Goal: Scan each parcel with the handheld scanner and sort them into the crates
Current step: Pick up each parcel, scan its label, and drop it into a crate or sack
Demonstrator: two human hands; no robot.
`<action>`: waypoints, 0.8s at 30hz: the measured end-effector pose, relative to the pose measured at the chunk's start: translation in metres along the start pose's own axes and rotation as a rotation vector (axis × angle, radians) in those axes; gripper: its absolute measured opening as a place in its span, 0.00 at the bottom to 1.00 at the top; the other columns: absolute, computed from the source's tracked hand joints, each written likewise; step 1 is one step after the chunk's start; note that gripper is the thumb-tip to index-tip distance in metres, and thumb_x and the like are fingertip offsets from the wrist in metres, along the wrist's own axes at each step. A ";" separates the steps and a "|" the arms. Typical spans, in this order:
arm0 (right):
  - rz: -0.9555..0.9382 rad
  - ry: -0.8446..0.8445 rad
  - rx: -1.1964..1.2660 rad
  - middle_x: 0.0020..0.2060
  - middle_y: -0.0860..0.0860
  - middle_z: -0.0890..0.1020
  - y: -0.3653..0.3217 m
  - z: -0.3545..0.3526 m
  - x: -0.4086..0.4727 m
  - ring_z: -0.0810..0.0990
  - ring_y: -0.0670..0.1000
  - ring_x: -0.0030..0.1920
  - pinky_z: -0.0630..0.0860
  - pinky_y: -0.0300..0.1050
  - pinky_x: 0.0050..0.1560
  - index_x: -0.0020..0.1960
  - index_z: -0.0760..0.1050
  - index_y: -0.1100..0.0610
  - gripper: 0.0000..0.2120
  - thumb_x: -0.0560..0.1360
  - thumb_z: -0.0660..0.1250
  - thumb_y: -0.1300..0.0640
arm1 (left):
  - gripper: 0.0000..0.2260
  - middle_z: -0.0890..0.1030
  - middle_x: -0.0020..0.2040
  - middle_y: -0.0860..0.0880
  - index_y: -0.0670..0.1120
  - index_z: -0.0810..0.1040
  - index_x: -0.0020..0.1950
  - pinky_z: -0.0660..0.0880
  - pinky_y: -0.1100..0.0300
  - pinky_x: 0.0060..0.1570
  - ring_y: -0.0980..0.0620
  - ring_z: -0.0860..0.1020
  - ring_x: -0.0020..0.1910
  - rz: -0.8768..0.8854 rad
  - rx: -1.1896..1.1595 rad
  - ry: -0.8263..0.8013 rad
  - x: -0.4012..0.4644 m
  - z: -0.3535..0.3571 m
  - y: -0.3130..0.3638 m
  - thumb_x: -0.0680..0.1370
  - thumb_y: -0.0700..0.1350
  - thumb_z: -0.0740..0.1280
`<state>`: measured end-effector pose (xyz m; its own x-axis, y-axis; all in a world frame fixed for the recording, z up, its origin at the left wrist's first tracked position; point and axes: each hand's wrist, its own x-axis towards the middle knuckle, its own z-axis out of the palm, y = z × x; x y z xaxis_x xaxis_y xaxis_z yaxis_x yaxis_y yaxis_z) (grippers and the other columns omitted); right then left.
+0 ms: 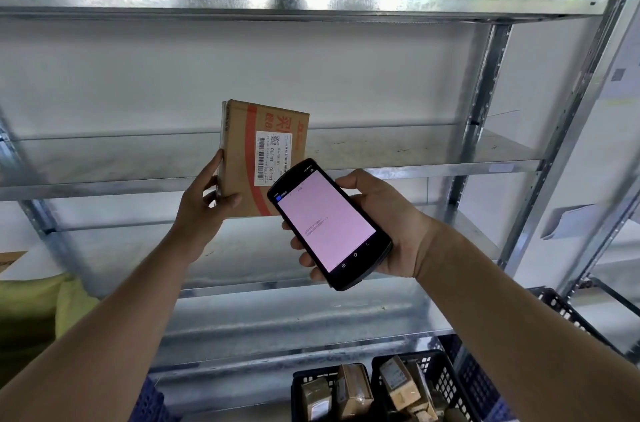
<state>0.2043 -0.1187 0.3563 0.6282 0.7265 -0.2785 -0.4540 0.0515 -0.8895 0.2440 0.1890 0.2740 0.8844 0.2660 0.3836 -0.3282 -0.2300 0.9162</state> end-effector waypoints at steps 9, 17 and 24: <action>-0.328 -0.007 0.258 0.59 0.62 0.83 0.026 0.035 0.065 0.84 0.63 0.51 0.83 0.60 0.57 0.67 0.81 0.57 0.28 0.82 0.53 0.42 | 0.35 0.80 0.69 0.41 0.64 0.66 0.81 0.84 0.42 0.56 0.42 0.84 0.63 -0.199 -0.169 0.180 -0.041 -0.046 -0.015 0.80 0.38 0.73; -0.306 -0.240 0.395 0.57 0.63 0.81 0.066 0.123 0.155 0.82 0.63 0.52 0.80 0.58 0.60 0.67 0.79 0.58 0.28 0.82 0.53 0.41 | 0.32 0.81 0.69 0.39 0.64 0.67 0.80 0.84 0.39 0.56 0.38 0.84 0.61 -0.341 -0.104 0.371 -0.099 -0.160 -0.034 0.82 0.38 0.71; -0.199 -0.312 0.379 0.66 0.62 0.71 0.102 0.229 0.257 0.69 0.65 0.64 0.60 0.64 0.78 0.71 0.73 0.57 0.29 0.79 0.56 0.38 | 0.32 0.80 0.67 0.42 0.65 0.64 0.82 0.82 0.36 0.61 0.40 0.83 0.61 -0.461 -0.022 0.421 -0.127 -0.296 -0.071 0.84 0.39 0.69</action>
<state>0.1751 0.2304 0.2769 0.5341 0.8437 0.0548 -0.5776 0.4114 -0.7051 0.0563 0.4483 0.1946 0.7315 0.6805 -0.0427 0.0449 0.0143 0.9989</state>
